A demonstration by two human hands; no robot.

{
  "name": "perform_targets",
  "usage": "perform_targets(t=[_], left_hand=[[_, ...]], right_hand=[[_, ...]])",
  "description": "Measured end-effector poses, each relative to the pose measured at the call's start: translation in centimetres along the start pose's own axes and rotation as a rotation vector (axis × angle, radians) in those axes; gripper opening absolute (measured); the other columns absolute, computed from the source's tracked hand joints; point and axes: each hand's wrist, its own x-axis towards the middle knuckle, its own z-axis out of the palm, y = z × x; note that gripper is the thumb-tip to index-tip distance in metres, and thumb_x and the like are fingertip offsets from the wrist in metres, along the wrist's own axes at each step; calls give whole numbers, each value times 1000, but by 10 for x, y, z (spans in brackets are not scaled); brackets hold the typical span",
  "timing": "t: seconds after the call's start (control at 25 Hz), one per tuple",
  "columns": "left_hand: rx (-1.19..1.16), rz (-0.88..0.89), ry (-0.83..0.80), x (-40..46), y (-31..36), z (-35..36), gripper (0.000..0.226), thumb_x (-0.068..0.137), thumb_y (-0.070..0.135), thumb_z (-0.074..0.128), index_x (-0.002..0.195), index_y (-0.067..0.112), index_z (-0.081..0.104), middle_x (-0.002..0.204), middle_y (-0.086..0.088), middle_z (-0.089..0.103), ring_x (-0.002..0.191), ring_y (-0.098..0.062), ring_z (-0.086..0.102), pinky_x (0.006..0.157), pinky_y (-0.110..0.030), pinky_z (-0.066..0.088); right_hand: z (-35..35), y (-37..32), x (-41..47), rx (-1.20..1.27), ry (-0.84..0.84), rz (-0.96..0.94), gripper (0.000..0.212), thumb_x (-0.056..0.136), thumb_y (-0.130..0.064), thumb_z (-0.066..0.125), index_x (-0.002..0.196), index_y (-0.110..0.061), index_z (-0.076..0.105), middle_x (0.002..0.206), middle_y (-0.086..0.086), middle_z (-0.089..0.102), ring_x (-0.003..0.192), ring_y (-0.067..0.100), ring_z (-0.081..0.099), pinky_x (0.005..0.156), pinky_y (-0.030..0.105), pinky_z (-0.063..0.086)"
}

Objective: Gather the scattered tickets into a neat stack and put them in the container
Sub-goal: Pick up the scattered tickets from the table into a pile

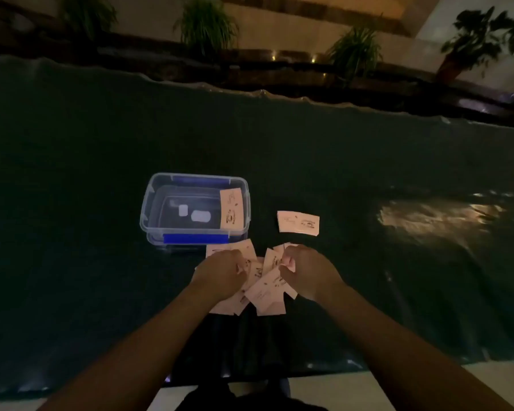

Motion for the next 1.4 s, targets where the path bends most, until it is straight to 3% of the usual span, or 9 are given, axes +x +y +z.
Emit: perform_targets(t=[0.24,0.44,0.56,0.64,0.8,0.96,1.16,1.24,1.4], left_hand=[[-85,-73,-110,-9,-19,37,17,96,39,67,85,41,53,126,4,70,90,-5,60,63,-22,43],[-289,-186,-91,-22,-15,63,17,92,40,70,89,39,53,99,12,66,85,-2,60,64,-23,46],[-449,-254,-86,-29,-4,76,22,92,33,71,92,42,52,106,13,66,89,-2,62,65,-21,45],[-541,-308,-88,-34,7,84,21,94,27,70,109,38,59,116,9,68,91,-3,63,64,-20,47],[-900,-509,-111,-38,32,90,48,97,20,66,144,24,55,108,3,69,88,-15,72,58,-22,59],[-1127,-536,-51,-39,53,97,25,101,20,58,123,33,64,111,5,68,100,-16,69,65,-27,57],[-1114,-557,2,-37,67,98,19,102,13,58,103,31,64,110,2,68,100,-19,69,78,-36,63],[-1027,-522,6,-36,72,96,16,102,15,58,108,29,64,108,4,67,97,-17,70,77,-34,62],[-899,-399,-24,-32,84,91,25,97,29,67,122,29,62,112,6,68,94,-10,68,69,-24,53]], right_hand=[[31,4,5,-53,-191,155,51,97,-39,67,145,-29,52,139,2,57,119,18,60,90,34,58],[37,11,18,-53,-255,137,82,93,-34,76,161,-28,31,165,6,33,146,27,40,108,44,51],[35,14,29,-68,-274,57,87,94,-33,76,164,-30,26,173,6,24,158,29,23,119,52,40],[31,19,37,-52,-299,1,90,93,-32,76,166,-33,23,175,4,21,161,29,16,123,57,32],[24,29,53,-71,-341,-124,88,93,-27,76,165,-33,26,170,1,34,158,27,23,123,57,33],[28,38,58,-117,-344,-215,77,94,-22,71,161,-31,34,162,3,45,151,27,34,119,52,36],[29,53,47,-111,-370,-256,75,92,-27,70,158,-35,37,155,2,46,143,26,40,113,49,40],[28,60,40,-155,-368,-272,80,90,-34,69,161,-39,32,157,4,38,143,27,34,116,53,36],[33,71,23,-259,-354,-377,70,87,-46,69,152,-33,45,160,6,32,147,30,26,120,56,26]])
